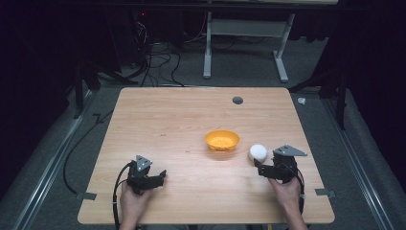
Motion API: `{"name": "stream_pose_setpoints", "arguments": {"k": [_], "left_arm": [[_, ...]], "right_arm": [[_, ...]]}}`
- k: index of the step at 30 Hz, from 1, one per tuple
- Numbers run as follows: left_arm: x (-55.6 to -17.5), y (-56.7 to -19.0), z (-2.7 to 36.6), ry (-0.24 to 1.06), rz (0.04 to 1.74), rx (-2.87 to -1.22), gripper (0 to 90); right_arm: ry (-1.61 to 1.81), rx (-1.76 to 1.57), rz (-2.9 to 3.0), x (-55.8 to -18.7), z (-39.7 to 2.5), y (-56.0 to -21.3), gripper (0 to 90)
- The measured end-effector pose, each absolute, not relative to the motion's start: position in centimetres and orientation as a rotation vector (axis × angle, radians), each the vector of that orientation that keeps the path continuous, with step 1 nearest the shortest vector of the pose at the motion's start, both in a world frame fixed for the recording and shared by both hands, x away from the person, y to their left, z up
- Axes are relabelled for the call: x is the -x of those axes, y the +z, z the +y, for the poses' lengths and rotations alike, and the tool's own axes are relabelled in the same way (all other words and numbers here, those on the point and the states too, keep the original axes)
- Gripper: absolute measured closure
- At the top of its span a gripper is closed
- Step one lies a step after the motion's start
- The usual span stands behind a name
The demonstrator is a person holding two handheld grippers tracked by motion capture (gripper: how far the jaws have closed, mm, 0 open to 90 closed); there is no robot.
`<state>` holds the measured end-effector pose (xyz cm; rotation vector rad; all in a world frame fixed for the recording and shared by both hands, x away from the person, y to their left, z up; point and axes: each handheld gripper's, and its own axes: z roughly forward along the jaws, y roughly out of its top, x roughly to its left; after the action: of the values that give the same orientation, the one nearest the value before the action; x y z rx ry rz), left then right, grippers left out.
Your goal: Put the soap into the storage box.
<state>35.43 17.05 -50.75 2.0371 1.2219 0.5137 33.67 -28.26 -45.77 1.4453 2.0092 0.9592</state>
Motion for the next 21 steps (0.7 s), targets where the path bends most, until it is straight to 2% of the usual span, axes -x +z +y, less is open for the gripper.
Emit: {"name": "stream_pose_setpoints", "arguments": {"k": [21], "left_arm": [[-35.4,-50.8,17.0,0.515,1.223,-2.035,20.1]], "right_arm": [[0.872,-1.523,2.052,-36.3,-27.6,-46.3,13.9]]}}
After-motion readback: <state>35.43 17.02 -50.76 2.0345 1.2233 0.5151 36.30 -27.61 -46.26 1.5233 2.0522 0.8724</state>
